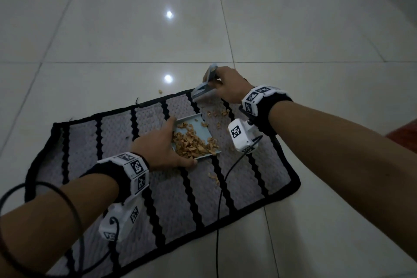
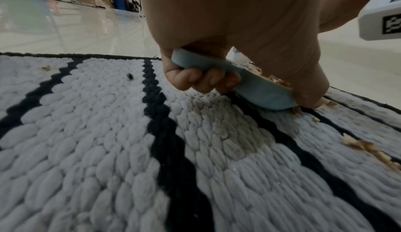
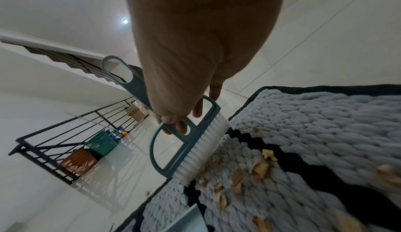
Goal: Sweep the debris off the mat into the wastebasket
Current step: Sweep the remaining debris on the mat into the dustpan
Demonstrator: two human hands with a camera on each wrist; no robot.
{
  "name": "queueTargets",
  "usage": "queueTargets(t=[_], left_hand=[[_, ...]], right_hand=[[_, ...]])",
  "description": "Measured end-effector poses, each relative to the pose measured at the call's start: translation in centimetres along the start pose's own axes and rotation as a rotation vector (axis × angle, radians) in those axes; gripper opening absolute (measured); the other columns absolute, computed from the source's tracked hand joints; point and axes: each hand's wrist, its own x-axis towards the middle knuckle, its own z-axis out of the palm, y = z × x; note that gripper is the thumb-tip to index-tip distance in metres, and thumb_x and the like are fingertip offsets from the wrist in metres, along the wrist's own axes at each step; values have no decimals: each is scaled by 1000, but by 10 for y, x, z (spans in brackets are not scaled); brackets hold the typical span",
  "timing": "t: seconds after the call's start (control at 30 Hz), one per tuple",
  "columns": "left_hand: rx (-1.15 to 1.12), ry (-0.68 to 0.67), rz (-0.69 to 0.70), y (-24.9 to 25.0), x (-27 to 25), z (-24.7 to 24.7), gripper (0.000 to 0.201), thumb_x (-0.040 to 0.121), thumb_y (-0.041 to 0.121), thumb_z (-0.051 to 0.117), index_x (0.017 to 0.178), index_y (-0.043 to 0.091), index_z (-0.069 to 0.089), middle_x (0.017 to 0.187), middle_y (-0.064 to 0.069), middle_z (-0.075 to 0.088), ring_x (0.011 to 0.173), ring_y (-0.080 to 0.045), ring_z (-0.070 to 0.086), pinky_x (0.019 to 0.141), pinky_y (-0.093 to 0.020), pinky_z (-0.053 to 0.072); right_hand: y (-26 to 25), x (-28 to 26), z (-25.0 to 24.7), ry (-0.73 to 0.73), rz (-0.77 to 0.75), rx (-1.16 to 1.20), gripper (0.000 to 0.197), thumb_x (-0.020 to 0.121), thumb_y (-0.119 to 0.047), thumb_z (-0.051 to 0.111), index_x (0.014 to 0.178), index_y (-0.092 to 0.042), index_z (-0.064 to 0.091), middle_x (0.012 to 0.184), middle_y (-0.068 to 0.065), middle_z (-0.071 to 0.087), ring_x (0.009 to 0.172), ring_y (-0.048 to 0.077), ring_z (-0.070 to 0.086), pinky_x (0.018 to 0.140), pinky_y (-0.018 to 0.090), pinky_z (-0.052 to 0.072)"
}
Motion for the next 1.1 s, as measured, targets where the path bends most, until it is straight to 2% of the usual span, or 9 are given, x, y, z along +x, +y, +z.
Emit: queueTargets(t=[0.2,0.3,0.4,0.43,0.6,0.67,0.77,0.9,1.1], left_hand=[[-6,0,-3,1,-1,1,130,52,85,69,151,25,10,126,-3,62,97,-25,65,76,-35,57],[-8,6,7,1,-2,1,129,51,87,68,149,27,11,122,-2,64,92,-25,66,75,-38,58],[13,11,9,0,-3,1,129,52,87,67,150,26,10,124,-3,63,95,-25,66,75,-37,57],[17,15,7,0,-2,1,129,52,87,67,150,26,10,124,-3,63,95,-26,66,75,-37,57],[10,17,3,-3,-1,2,129,49,89,66,149,28,11,119,-3,65,91,-25,66,74,-38,58],[15,17,-1,-2,-1,2,129,50,89,66,150,27,11,121,-3,65,91,-25,66,74,-38,58],[25,20,-6,-1,-1,2,129,52,87,67,151,27,10,124,-3,63,94,-26,66,74,-37,57],[21,21,-1,-2,0,3,129,50,89,66,149,28,12,123,-4,64,93,-27,66,75,-39,58],[68,0,7,-6,6,1,135,49,91,64,153,28,5,130,-7,61,102,-30,65,80,-37,56]], right_hand=[[13,-19,0,-35,-8,-11,19,96,-5,49,107,-7,65,101,4,63,92,14,53,81,27,42],[18,-40,-3,-52,-24,37,20,97,1,47,106,-1,64,98,3,58,92,14,51,78,19,39],[20,-59,-8,-44,-60,29,19,95,4,47,103,2,64,99,7,60,94,15,53,73,2,38],[20,-64,-9,-58,-70,14,19,95,4,47,102,2,65,98,9,62,92,17,54,74,4,40],[20,-56,-17,-16,-32,38,16,96,-6,49,97,-1,64,96,15,69,91,29,63,85,44,52],[22,-47,-19,23,-9,33,15,95,-8,50,97,-3,64,97,14,69,93,29,64,88,51,52],[25,-40,-12,48,34,20,13,94,-7,51,95,-2,63,95,14,69,92,29,63,86,49,52],[23,-58,3,37,26,25,12,95,-1,49,90,-4,60,80,1,60,74,10,54,73,28,40],[21,-111,18,94,78,52,22,93,4,48,105,-2,65,102,11,66,92,14,54,80,23,41]])
